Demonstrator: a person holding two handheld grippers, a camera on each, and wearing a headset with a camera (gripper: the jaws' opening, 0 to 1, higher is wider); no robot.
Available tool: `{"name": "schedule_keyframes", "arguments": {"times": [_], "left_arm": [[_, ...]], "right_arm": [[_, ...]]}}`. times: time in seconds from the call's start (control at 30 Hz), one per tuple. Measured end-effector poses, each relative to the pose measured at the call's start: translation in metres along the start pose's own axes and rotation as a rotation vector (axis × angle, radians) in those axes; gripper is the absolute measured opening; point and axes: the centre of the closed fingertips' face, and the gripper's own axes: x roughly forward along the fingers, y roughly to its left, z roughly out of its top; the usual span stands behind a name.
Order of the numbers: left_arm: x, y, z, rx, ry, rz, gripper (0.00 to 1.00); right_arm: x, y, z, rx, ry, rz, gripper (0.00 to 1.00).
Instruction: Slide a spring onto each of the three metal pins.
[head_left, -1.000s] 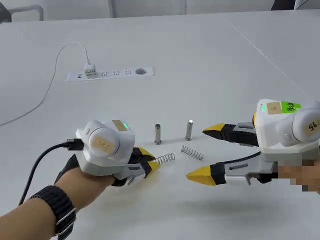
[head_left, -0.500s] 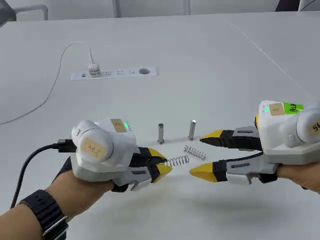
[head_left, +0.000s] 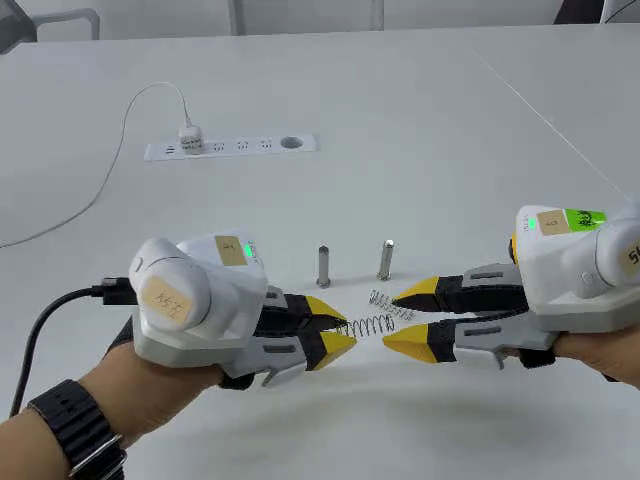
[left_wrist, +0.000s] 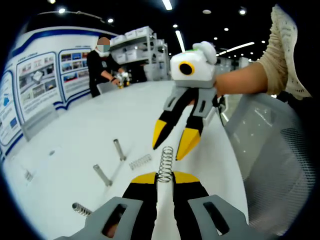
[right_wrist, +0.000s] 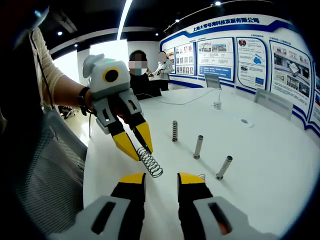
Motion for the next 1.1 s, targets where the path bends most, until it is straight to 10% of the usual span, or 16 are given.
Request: {"name": "schedule_keyframes", "arguments": {"times": [1.1], "left_arm": [[0.0, -0.003, 0.003, -0.026, -0.03, -0.014, 0.1]], "right_arm": [[-0.005, 0.018, 0.023, 0.043, -0.08, 0.082, 0.11]]}}
